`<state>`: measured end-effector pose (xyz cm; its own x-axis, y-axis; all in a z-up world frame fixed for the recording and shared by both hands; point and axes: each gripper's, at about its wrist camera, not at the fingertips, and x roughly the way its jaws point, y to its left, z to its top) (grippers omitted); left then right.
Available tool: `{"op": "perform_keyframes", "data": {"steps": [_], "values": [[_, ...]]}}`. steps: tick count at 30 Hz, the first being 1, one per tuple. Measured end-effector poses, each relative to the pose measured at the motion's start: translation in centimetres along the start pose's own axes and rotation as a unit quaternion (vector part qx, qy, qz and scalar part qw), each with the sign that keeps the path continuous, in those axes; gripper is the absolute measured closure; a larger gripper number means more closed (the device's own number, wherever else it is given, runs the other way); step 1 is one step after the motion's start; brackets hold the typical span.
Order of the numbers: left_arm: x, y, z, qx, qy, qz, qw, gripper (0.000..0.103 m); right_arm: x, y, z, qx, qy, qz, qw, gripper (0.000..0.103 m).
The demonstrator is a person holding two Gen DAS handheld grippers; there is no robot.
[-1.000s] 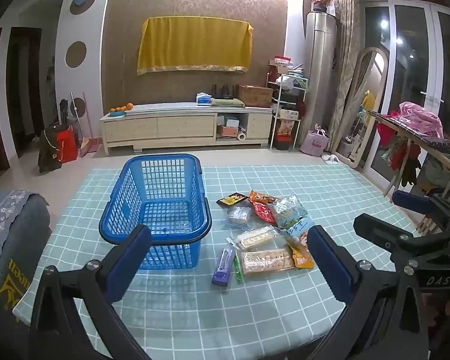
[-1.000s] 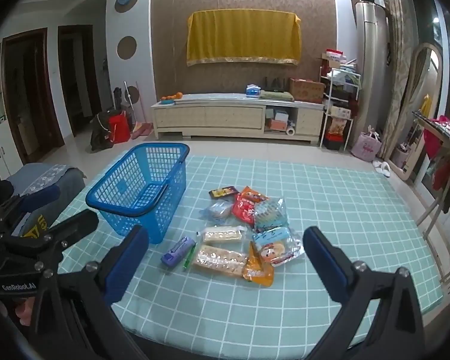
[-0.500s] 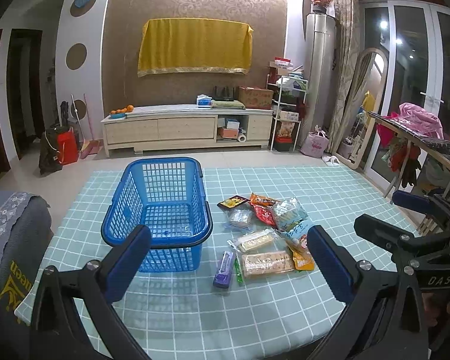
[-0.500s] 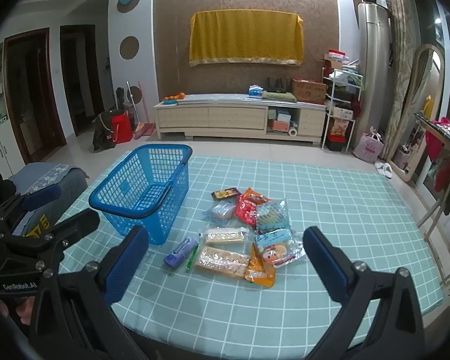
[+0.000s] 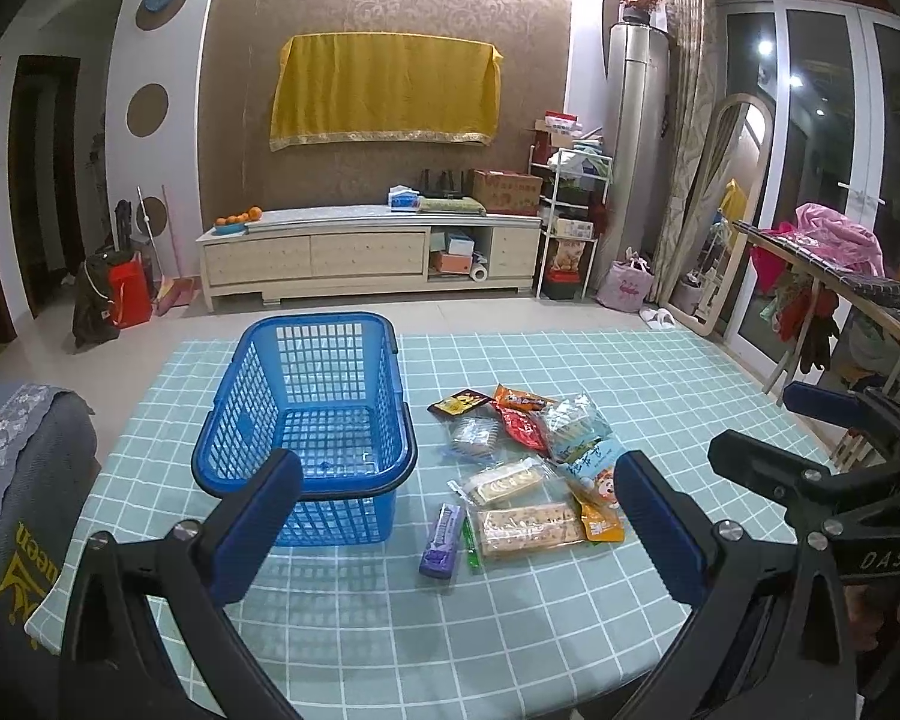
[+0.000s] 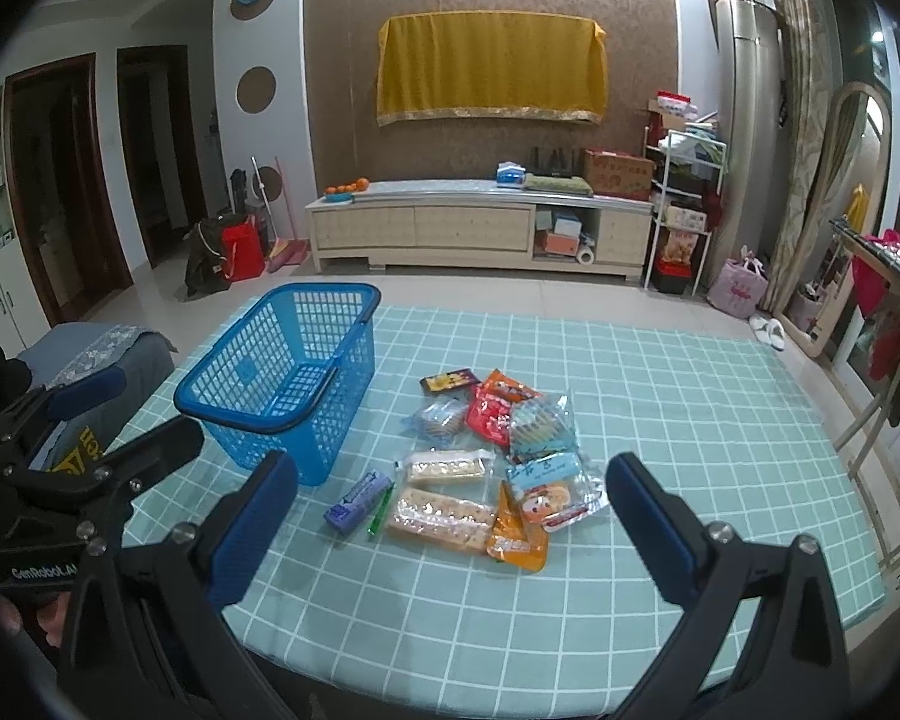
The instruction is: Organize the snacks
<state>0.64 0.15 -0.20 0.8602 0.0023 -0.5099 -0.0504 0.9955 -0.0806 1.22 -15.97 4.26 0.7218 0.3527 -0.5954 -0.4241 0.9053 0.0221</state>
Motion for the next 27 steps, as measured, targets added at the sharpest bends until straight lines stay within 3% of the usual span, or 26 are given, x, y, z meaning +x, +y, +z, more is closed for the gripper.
{"op": "perform_keyframes", "data": {"steps": [27], "values": [[-0.20,-0.25,0.25,0.002,0.002,-0.002,1.0000,0.000,0.12,-0.56,0.07,0.002,0.005,0.007,1.000,0.000]]}}
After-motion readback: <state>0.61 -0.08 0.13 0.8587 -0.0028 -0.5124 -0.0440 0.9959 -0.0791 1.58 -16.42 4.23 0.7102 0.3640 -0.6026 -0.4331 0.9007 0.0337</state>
